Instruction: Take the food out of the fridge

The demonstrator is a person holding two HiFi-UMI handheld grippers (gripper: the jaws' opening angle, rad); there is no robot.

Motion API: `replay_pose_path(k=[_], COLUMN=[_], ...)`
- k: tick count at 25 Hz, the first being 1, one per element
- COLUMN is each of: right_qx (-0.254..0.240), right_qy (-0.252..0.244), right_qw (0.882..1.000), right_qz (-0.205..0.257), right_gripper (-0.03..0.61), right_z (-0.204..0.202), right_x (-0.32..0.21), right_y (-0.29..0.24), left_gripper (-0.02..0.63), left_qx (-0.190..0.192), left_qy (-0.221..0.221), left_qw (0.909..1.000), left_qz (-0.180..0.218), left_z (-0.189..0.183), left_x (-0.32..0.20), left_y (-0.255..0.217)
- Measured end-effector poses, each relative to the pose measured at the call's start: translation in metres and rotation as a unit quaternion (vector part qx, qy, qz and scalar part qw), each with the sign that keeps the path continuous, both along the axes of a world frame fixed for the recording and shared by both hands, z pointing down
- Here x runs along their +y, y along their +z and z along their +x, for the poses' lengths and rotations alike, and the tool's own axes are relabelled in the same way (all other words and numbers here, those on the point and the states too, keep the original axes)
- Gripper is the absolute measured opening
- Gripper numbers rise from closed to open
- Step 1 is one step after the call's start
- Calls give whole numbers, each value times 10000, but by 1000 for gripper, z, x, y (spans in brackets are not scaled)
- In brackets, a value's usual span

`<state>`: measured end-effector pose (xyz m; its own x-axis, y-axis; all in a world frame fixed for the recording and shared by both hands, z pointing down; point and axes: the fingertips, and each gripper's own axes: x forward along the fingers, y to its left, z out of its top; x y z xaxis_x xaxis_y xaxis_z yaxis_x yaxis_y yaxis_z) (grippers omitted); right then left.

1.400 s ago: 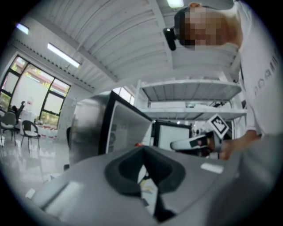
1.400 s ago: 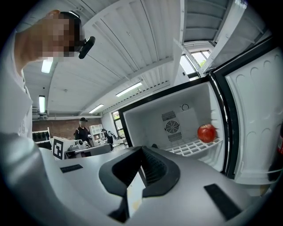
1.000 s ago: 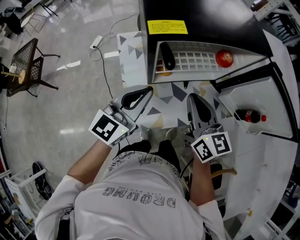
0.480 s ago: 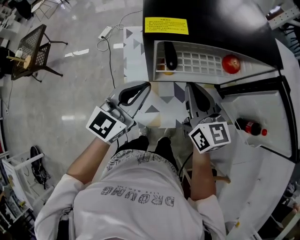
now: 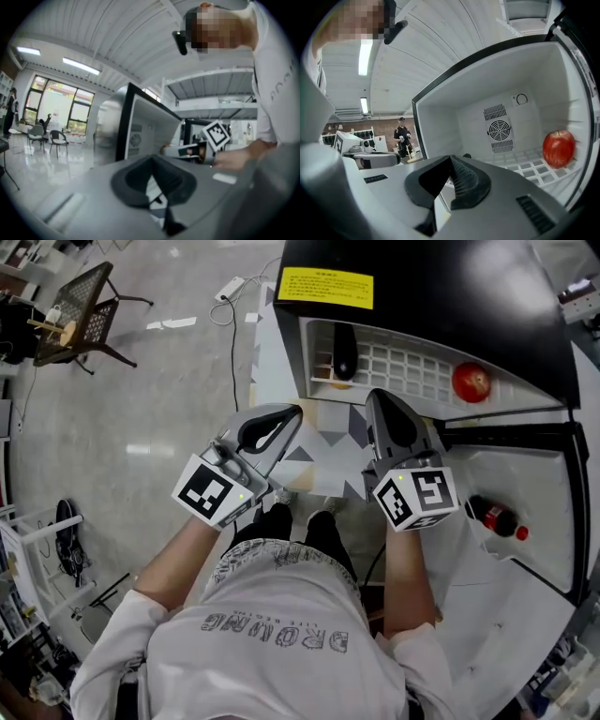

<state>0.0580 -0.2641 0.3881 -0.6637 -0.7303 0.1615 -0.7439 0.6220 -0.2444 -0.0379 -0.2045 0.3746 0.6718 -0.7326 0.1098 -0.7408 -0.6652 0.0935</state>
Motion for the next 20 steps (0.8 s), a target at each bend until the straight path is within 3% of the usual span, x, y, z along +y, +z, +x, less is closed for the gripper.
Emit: replay_pose_path(k=[12,20], right_qx=[207,309], right_qy=[-283,-289], right_qw=[9993,9991], right_qz=[-86,-90], right_gripper=[23,99], right_z=[-19,-31], right_x=[-28,-41], right_y=[25,32], left_gripper=[8,8], left_qx=[-68,-35], left_qy=[-412,-595], left_qw=[9991,9980], left_qz=[-104,-219], left_z=[-7,-17], left_x=[5,10], left_y=[9,19])
